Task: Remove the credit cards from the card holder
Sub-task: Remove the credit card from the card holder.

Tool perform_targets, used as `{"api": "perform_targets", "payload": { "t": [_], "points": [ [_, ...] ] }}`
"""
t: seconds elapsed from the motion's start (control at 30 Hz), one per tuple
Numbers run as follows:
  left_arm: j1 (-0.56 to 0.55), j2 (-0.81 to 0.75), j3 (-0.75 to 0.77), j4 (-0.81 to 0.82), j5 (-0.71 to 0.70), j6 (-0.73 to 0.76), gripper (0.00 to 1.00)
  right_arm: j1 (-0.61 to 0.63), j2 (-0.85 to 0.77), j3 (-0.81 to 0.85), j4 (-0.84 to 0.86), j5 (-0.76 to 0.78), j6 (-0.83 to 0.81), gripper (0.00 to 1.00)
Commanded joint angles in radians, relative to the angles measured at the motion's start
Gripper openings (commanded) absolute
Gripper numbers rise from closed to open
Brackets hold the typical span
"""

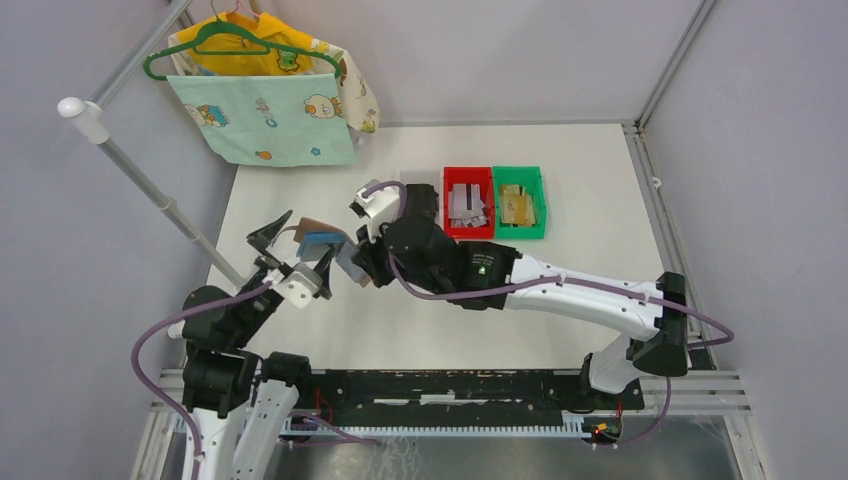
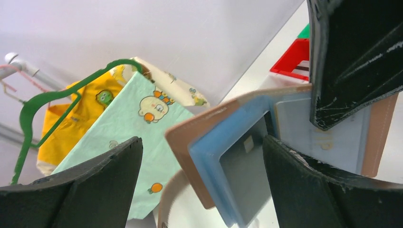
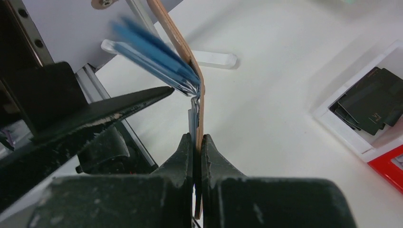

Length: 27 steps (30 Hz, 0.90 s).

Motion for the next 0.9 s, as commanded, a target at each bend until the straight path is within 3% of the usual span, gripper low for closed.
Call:
{"api": "perform_targets", "payload": {
  "t": [0.0, 0.23, 0.63, 0.77, 0.87],
  "points": [
    [0.006, 0.061, 0.111, -0.116, 0.165, -0.045, 1.0, 0.004, -0.118, -0.097, 0.174, -0.06, -0.127, 0.0],
    [0.006, 0.236, 0.268, -0.357, 0.408, -0.058, 1.0, 0.004, -0.23, -0.204, 0.241, -0.101, -0.248, 0.0],
    [0.006, 0.293, 0.326, -0.309, 0.384, -0.097, 0.99, 0.004, -0.327, -0.309, 0.288, -0.178, -0.299, 0.0],
    [0.006, 0.313, 0.355, -0.353, 0.441, -0.096, 0.9, 0.004, -0.353, -0.338, 0.308, -0.196, -0.317, 0.0],
    [0.006, 0.346, 0.385, -0.395, 0.48, -0.097, 0.72, 0.004, -0.371, -0.354, 0.319, -0.195, -0.323, 0.0]
  ]
}}
